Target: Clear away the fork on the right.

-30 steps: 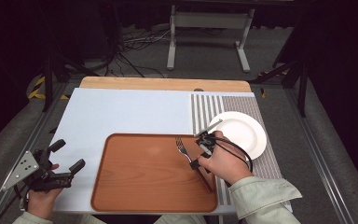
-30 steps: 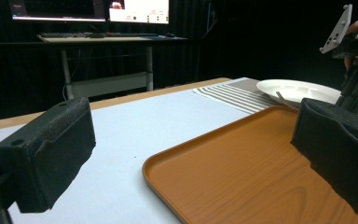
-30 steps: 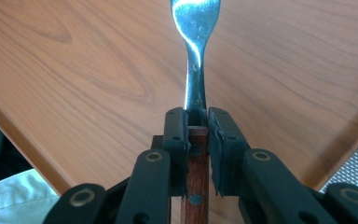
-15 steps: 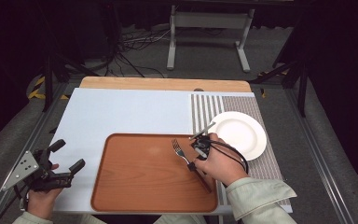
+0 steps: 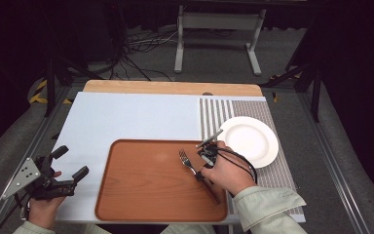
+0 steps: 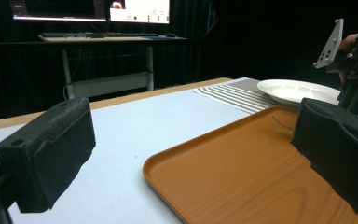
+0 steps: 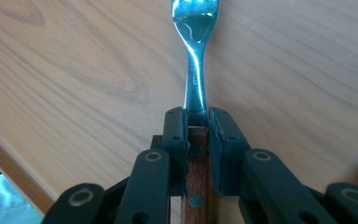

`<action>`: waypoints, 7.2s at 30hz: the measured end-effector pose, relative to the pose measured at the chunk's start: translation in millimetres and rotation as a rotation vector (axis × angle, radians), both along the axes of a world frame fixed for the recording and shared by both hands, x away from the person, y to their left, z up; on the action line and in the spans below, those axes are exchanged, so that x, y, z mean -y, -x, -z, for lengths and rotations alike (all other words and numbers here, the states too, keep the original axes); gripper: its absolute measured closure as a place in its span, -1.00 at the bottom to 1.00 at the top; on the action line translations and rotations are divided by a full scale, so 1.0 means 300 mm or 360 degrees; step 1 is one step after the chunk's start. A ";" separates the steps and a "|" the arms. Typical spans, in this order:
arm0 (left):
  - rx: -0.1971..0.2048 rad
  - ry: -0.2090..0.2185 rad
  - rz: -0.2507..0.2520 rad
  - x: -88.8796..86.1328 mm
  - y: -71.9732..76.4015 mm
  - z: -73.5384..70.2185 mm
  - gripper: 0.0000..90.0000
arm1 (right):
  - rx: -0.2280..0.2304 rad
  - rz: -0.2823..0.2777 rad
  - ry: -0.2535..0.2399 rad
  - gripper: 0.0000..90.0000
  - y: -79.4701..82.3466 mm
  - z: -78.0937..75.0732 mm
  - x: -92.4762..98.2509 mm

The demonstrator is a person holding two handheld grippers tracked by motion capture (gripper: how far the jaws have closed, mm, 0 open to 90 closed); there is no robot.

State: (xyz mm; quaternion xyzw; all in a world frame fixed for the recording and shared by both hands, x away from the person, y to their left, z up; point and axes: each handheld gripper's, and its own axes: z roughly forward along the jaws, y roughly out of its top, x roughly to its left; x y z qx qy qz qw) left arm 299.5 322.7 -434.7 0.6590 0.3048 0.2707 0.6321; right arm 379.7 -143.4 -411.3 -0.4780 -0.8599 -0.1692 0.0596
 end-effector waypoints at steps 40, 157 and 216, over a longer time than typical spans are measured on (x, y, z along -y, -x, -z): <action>0.0003 0.0002 0.0002 0.000 0.001 0.000 -1.00 | 0.0580 -0.0391 -0.0181 -0.55 -0.007 -0.037 -0.022; 0.0003 0.0002 0.0000 -0.001 -0.001 0.002 -1.00 | 0.0833 -0.0534 0.0135 1.00 -0.165 0.069 0.049; -0.0008 0.0010 -0.0012 -0.003 0.000 0.002 -1.00 | 0.1498 -0.0266 -0.0602 -0.64 0.069 -0.128 0.359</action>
